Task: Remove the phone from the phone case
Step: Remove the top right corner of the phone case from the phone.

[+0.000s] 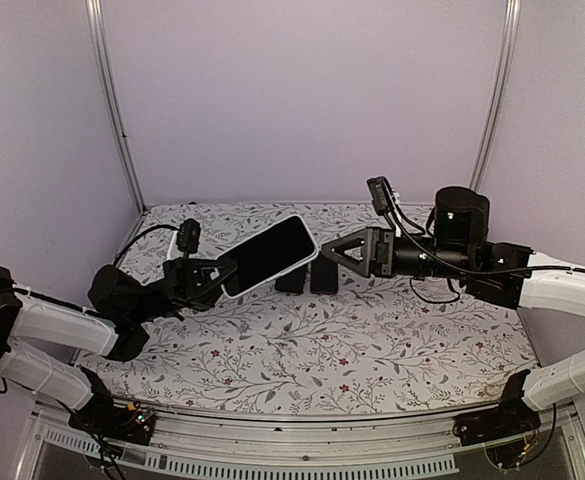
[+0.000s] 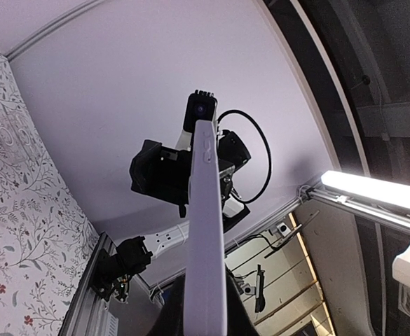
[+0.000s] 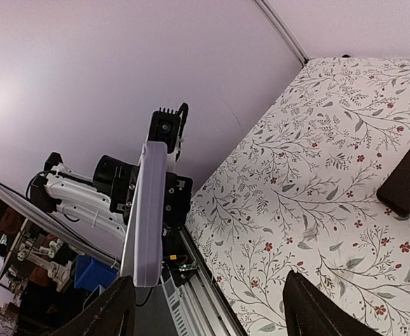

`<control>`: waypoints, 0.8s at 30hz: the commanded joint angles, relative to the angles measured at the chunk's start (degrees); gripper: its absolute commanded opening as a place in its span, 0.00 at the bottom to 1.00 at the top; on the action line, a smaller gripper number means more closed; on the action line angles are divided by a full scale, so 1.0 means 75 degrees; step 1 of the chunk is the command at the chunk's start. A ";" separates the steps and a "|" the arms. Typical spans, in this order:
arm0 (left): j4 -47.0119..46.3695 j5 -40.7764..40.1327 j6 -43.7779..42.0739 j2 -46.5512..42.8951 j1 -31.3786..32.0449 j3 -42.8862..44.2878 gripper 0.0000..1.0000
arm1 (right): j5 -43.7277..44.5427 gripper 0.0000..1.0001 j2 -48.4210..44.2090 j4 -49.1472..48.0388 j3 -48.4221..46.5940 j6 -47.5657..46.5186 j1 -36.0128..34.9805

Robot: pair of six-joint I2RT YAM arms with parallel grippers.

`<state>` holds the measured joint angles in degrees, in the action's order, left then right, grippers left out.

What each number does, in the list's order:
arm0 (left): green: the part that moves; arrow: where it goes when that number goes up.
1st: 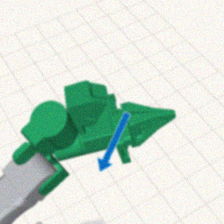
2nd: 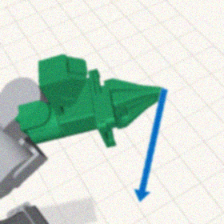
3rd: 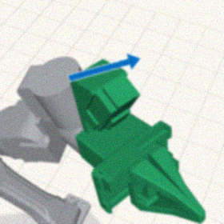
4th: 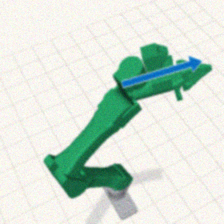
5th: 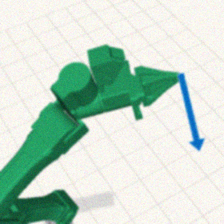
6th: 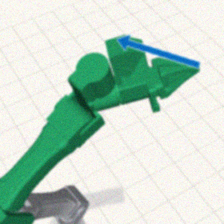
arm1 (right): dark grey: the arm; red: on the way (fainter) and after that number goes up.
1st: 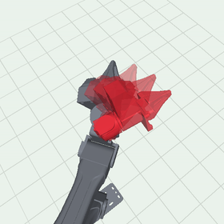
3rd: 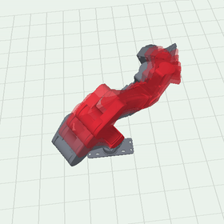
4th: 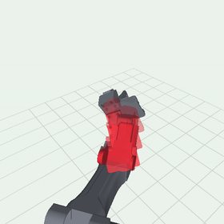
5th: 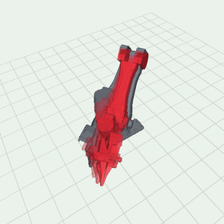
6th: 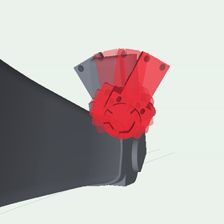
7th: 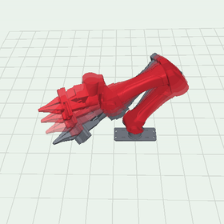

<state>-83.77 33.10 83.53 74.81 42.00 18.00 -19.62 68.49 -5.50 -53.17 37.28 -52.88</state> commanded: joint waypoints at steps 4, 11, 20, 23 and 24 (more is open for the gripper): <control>-0.1855 0.0394 -0.0202 0.0066 0.0101 0.0542 0.00 | 0.0108 0.74 -0.0090 -0.0246 0.0210 0.0097 -0.0051; -0.2036 0.0690 -0.0201 0.0312 0.0131 0.0671 0.00 | 0.0210 0.74 -0.0146 -0.0087 0.0175 0.0051 -0.0055; -0.1842 0.0746 -0.0305 0.0344 0.0023 0.0575 0.00 | 0.0299 0.74 -0.0318 0.0168 0.0089 -0.0041 -0.0056; -0.1822 0.0795 -0.0292 0.0324 -0.0052 0.0523 0.00 | 0.0394 0.74 -0.0382 0.0264 0.0070 -0.0079 -0.0058; -0.1810 0.0800 -0.0293 0.0326 -0.0085 0.0494 0.00 | 0.0438 0.74 -0.0414 0.0308 0.0069 -0.0099 -0.0058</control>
<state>-83.90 36.67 82.43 77.25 41.87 20.67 -18.04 67.05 -3.73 -52.21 37.45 -52.86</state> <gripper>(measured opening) 0.092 0.745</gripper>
